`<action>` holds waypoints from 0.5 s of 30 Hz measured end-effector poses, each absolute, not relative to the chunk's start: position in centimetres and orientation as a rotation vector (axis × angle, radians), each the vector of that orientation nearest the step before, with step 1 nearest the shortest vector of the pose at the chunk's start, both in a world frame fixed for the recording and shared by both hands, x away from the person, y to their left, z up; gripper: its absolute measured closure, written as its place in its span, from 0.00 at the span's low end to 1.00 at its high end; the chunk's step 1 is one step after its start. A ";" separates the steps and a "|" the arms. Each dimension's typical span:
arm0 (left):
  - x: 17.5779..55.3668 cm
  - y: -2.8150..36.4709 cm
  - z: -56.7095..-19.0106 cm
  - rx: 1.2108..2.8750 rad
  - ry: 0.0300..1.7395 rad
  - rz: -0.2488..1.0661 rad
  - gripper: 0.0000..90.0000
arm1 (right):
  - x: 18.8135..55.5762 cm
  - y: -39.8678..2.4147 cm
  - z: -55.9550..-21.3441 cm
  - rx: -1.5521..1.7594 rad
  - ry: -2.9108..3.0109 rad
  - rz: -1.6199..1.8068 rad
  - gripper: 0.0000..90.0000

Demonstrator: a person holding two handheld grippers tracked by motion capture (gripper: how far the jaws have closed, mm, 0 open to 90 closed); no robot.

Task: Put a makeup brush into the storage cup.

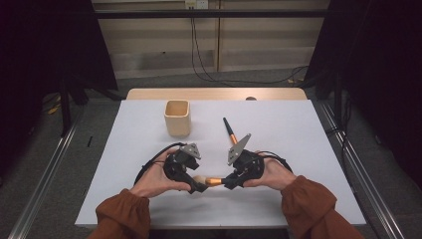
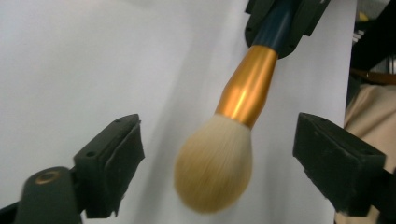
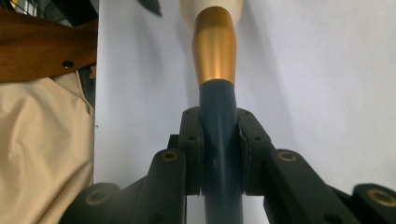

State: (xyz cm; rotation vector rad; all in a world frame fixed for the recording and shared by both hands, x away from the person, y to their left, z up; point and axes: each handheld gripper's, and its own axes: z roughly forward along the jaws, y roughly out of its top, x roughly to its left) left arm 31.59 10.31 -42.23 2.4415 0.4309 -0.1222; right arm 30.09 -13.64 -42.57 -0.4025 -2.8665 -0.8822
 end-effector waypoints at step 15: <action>30.7 13.5 -42.4 2.275 0.546 -0.061 0.05 | 29.8 -17.0 -42.4 -0.618 -2.813 -1.105 0.84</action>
